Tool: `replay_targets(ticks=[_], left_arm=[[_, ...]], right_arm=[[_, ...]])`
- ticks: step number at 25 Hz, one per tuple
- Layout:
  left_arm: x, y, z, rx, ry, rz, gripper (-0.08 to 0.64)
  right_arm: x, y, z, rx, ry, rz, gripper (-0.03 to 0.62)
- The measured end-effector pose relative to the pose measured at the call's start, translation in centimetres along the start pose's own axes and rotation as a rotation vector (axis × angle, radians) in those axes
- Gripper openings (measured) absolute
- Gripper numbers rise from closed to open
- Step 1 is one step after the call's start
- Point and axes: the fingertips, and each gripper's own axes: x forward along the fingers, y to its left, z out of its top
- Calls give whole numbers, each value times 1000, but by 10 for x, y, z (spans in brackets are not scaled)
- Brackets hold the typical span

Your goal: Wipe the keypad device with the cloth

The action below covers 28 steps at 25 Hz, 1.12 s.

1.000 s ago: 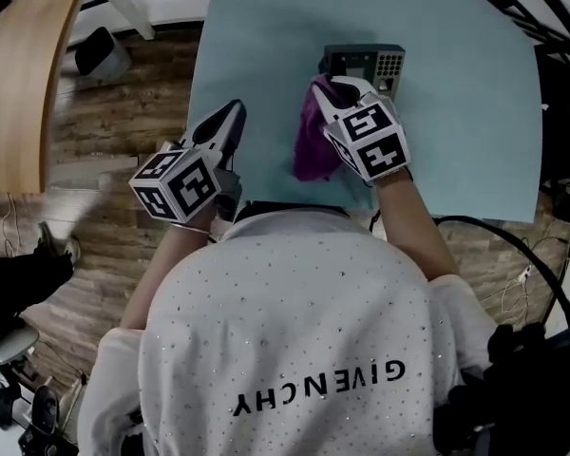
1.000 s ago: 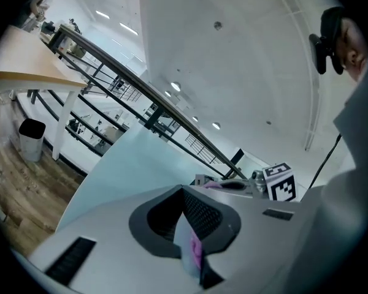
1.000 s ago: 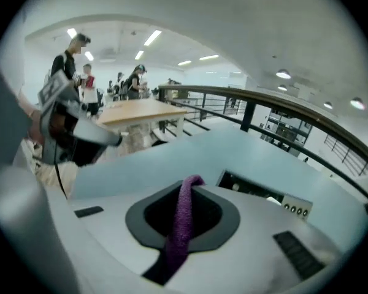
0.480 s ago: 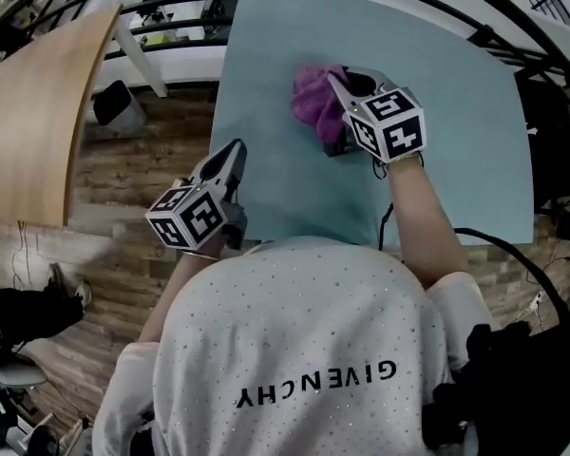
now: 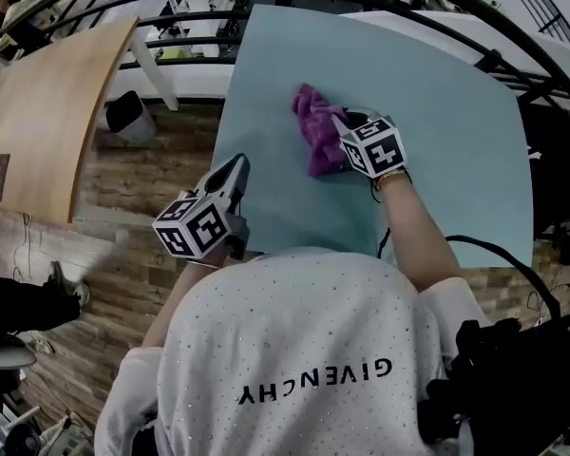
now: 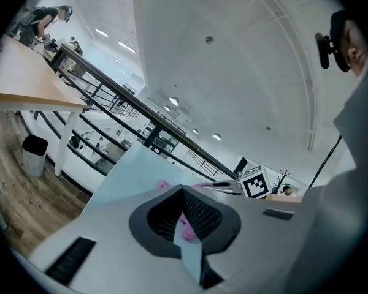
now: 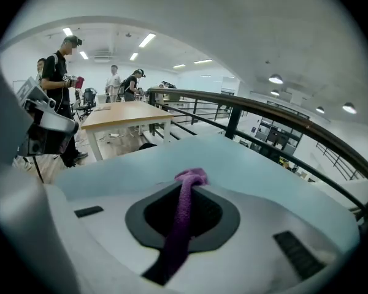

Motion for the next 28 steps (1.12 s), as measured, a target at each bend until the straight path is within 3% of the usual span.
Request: replay_targets(ticks=[9, 14, 21, 25, 28], left_arm=[[-9, -20, -19, -33, -55, 91, 0], [8, -71, -32, -18, -92, 114, 0], [12, -109, -61, -20, -118, 165, 1], [3, -123, -66, -23, -133, 211, 0], [-8, -124, -75, -24, -147, 254, 0]], right_arm=[[-20, -53, -31, 30, 48, -68, 17], [-46, -105, -59, 171, 12, -53, 17], [-66, -135, -96, 290, 1, -3, 17], [-95, -172, -87, 345, -97, -67, 17], [-133, -207, -61, 408, -292, -161, 17]])
